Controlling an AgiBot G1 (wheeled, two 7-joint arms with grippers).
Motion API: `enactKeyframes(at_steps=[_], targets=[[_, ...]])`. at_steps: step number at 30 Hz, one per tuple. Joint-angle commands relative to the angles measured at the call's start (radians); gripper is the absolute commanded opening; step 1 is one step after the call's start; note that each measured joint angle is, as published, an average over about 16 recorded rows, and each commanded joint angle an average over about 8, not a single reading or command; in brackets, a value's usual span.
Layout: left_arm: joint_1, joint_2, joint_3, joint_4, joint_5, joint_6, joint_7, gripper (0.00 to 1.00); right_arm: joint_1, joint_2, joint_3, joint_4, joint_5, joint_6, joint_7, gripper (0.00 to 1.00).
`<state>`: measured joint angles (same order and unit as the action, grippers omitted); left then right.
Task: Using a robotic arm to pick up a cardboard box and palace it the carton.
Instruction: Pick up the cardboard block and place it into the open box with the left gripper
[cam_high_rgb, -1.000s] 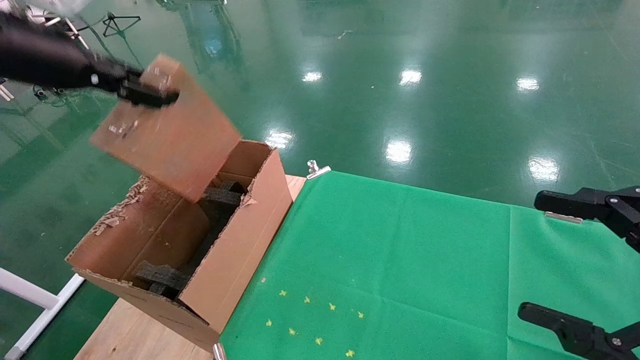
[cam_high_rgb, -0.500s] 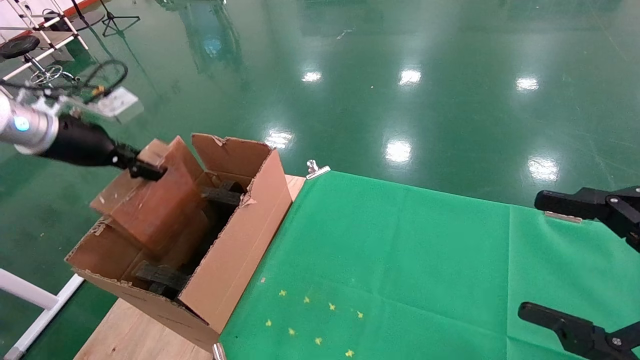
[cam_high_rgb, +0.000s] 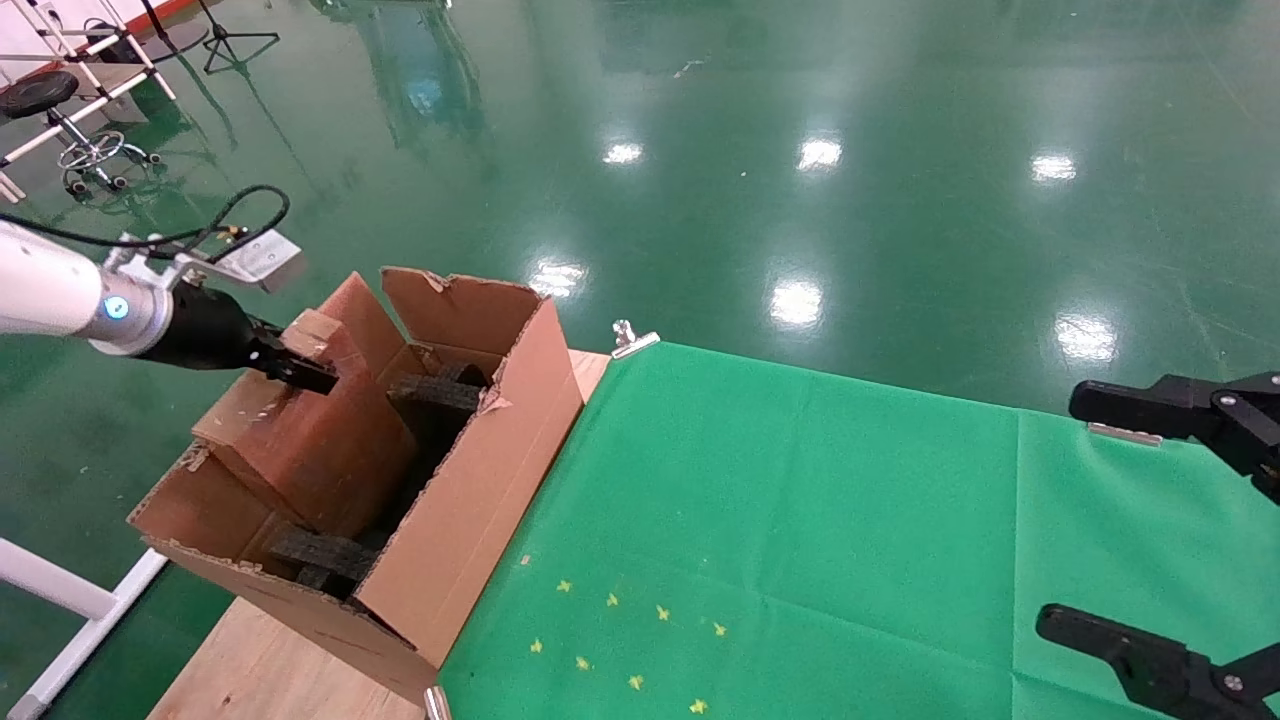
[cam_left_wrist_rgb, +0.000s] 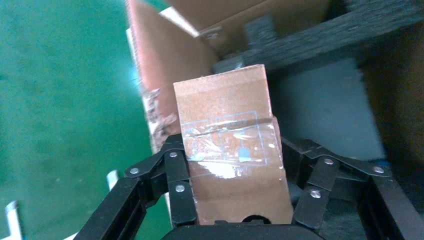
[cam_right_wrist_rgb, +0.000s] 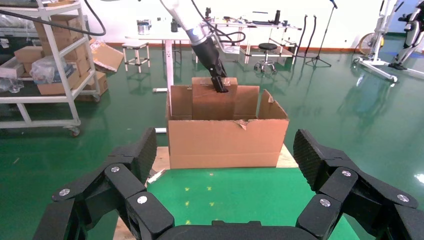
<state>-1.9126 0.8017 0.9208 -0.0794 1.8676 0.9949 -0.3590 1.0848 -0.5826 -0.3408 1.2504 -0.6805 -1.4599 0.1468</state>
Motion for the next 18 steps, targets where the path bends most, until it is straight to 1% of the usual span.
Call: enactKeyframes(at_steps=[1,5,8,18], targets=[[0.019,0.009,-0.002,0.02,-0.001,-0.05,0.008,0.0,0.0,0.0,0.0,0.0,0.0,0.0,0.0,1.0],[0.055,0.021,-0.006,0.044,-0.007,-0.124,0.009,0.0,0.0,0.0,0.0,0.0,0.0,0.0,0.0,1.0],[0.075,0.025,-0.009,0.057,-0.011,-0.142,0.011,0.0,0.0,0.0,0.0,0.0,0.0,0.0,0.0,1.0],[0.129,0.032,-0.015,0.087,-0.021,-0.099,0.018,0.0,0.0,0.0,0.0,0.0,0.0,0.0,0.0,1.0]])
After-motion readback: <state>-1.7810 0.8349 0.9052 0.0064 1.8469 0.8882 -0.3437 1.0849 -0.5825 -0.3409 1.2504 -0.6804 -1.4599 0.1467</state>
